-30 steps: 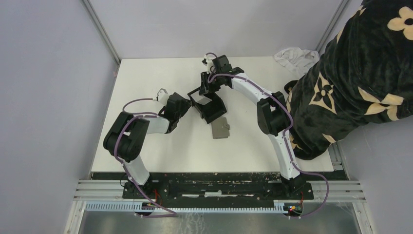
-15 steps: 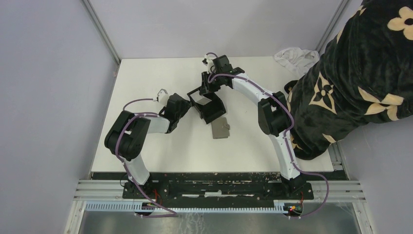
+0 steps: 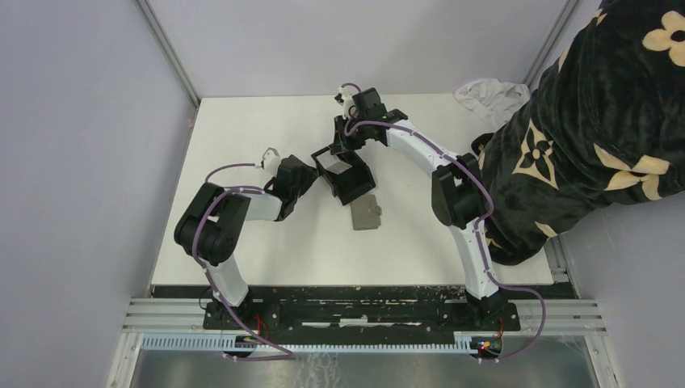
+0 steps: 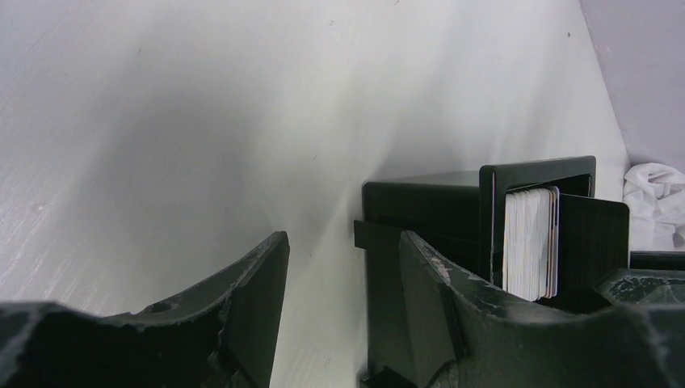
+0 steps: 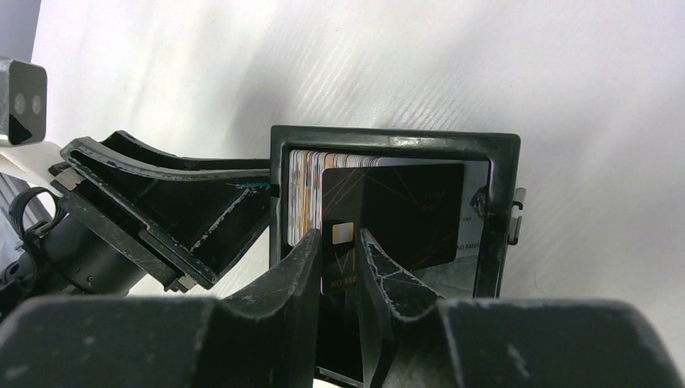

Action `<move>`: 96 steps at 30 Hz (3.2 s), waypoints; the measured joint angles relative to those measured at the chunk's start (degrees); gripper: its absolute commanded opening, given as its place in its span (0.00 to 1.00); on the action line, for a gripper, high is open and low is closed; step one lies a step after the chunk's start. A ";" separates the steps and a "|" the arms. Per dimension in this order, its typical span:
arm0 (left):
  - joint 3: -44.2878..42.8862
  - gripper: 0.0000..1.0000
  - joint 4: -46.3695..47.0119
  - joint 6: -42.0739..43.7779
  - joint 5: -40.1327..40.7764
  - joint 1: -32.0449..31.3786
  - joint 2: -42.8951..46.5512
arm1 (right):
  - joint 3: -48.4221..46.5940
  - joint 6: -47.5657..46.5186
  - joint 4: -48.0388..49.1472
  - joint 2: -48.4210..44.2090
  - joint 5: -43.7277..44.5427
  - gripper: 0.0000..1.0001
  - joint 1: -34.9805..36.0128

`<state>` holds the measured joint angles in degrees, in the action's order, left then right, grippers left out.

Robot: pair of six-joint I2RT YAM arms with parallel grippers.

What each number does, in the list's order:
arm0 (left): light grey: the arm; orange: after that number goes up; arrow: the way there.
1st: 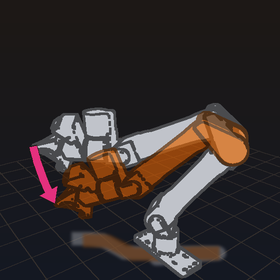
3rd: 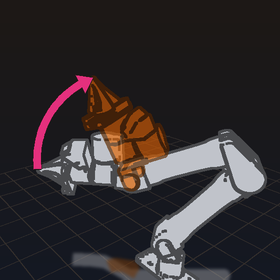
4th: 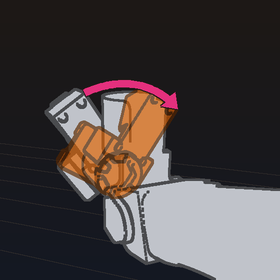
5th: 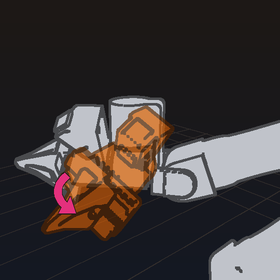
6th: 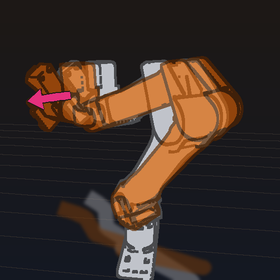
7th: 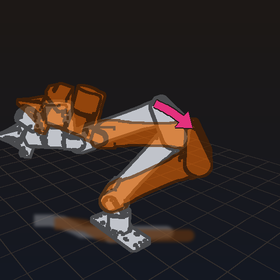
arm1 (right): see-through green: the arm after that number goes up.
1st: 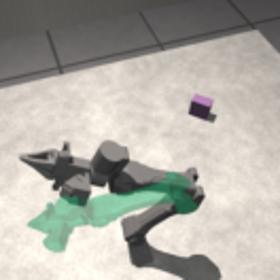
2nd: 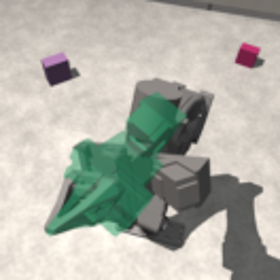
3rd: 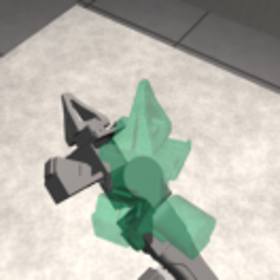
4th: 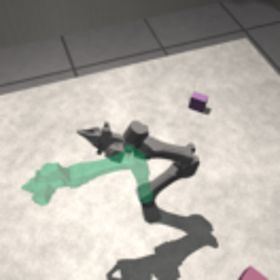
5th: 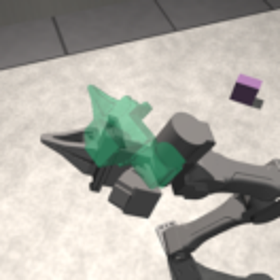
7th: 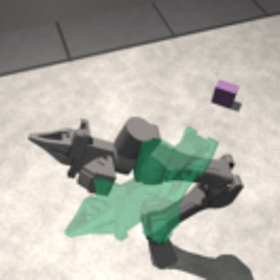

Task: Put the credit cards into the card holder
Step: Pick up the credit card from the storage box.

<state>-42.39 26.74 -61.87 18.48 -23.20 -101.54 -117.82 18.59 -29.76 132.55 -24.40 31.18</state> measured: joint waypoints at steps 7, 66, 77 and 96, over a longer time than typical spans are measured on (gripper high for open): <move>0.00 0.60 0.02 0.00 -0.66 -0.02 0.00 | 0.76 -1.29 -0.87 -1.33 3.17 0.13 0.15; 31.17 0.68 20.00 26.73 -42.73 -18.86 45.57 | 61.99 4.35 2.93 -67.71 5.01 0.01 12.22; 27.65 0.66 19.69 28.63 -46.27 -21.18 39.23 | 64.08 4.37 1.77 -67.98 0.37 0.01 12.22; 23.98 0.03 20.11 30.25 -54.47 -21.27 30.69 | 64.06 3.61 0.92 -63.36 -5.73 0.12 8.87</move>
<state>-18.41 46.85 -31.62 -35.99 -44.47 -70.85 -53.76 22.20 -28.84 69.19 -30.13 40.05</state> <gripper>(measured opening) 0.045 0.015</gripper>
